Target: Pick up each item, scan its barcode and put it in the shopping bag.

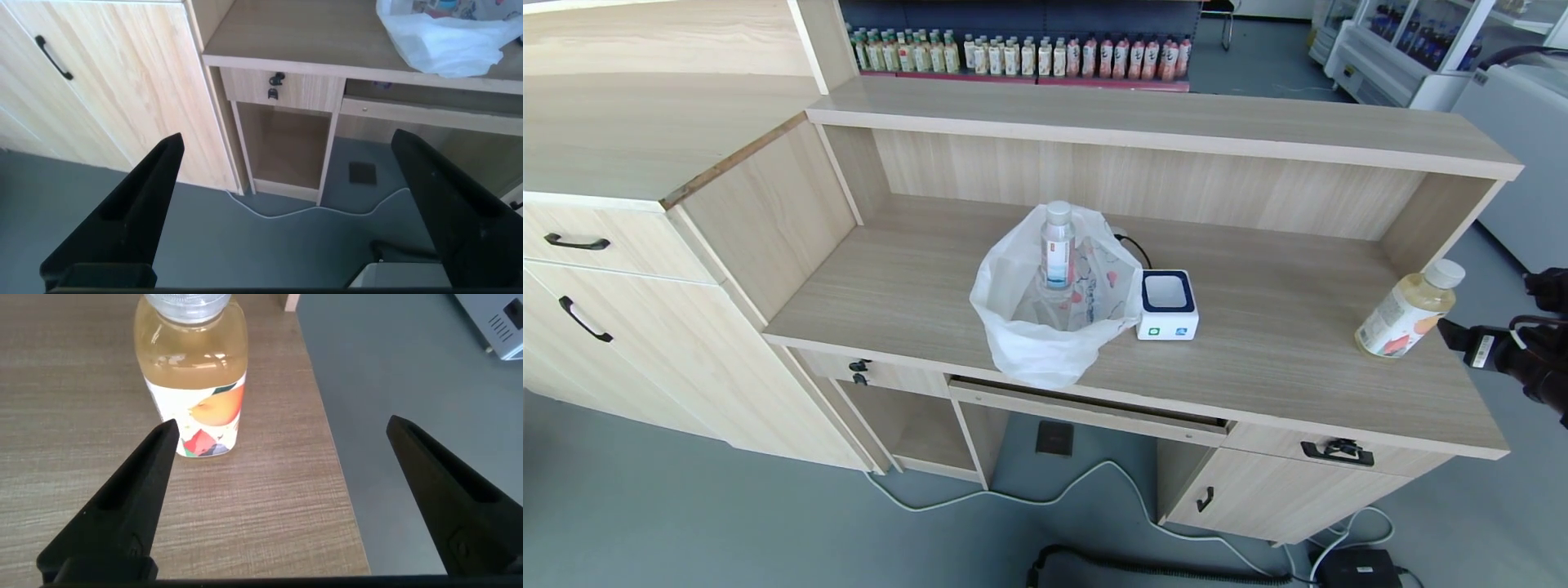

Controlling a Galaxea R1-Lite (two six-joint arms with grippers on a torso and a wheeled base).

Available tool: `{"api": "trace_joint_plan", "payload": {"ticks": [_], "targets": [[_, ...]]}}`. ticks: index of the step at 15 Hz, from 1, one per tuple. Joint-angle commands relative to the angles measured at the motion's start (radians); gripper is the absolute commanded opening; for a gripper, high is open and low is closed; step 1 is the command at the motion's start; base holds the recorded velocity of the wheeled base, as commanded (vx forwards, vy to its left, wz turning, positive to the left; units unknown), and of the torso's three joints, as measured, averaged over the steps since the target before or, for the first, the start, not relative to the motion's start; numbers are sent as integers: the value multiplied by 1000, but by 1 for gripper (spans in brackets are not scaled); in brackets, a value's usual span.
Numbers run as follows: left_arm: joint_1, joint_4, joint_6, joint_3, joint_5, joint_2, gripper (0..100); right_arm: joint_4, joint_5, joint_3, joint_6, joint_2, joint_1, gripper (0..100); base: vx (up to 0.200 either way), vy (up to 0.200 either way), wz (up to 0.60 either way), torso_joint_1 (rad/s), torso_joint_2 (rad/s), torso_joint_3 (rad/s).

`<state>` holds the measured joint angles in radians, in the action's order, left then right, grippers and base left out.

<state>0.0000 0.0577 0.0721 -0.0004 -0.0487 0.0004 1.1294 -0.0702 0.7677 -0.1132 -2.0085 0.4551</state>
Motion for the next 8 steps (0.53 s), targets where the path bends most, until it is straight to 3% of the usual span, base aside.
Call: {"api": "trace_joint_plan", "payload": {"ticks": [1, 8], "targets": [[0, 1, 0, 0, 0, 0, 100, -2, -2, 33, 1, -18, -3, 100, 0, 0, 0, 0, 0, 0], [0, 1, 0, 0, 0, 0, 100, 29, -2, 67, -3, -79, -26, 100, 0, 0, 0, 0, 0, 0]]}}
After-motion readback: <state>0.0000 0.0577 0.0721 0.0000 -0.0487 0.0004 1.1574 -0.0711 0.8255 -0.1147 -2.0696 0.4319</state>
